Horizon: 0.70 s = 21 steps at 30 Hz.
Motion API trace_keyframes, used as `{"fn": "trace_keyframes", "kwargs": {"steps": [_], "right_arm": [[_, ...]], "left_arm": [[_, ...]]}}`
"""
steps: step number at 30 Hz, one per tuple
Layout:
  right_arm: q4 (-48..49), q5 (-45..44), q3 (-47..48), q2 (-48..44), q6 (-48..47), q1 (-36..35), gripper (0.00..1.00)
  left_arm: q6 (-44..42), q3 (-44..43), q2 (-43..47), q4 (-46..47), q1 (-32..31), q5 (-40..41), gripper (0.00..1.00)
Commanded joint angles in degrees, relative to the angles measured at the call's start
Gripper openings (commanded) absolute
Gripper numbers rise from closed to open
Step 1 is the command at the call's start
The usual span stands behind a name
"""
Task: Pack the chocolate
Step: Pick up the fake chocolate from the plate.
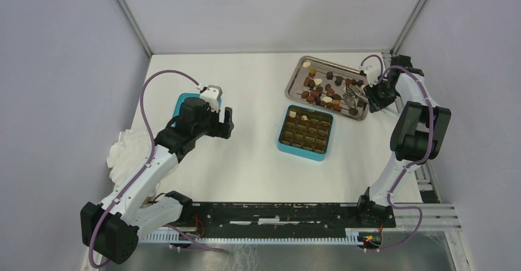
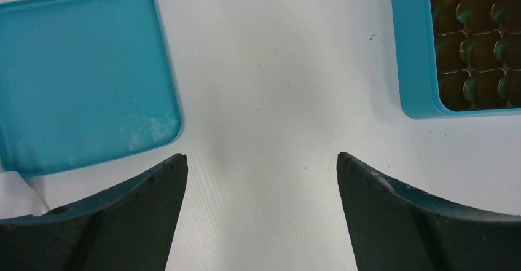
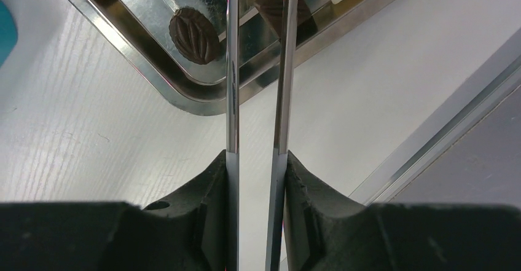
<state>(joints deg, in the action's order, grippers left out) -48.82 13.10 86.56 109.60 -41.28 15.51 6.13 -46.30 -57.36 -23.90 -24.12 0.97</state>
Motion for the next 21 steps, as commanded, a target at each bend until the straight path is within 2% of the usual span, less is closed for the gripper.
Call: {"fn": "trace_keyframes", "kwargs": {"steps": [1, 8, 21], "right_arm": [[-0.5, 1.7, 1.5, -1.1, -0.9, 0.2, 0.22], [-0.2, 4.0, 0.3, -3.2, -0.4, 0.3, 0.02], [2.7, 10.7, -8.6, -15.7, 0.2, 0.3, 0.0]], "left_arm": [[-3.2, -0.1, 0.7, 1.3, 0.3, -0.5, 0.96], [-3.2, -0.1, 0.8, 1.3, 0.3, -0.5, 0.96], [-3.2, -0.1, 0.9, 1.3, 0.3, -0.7, 0.96]]}}
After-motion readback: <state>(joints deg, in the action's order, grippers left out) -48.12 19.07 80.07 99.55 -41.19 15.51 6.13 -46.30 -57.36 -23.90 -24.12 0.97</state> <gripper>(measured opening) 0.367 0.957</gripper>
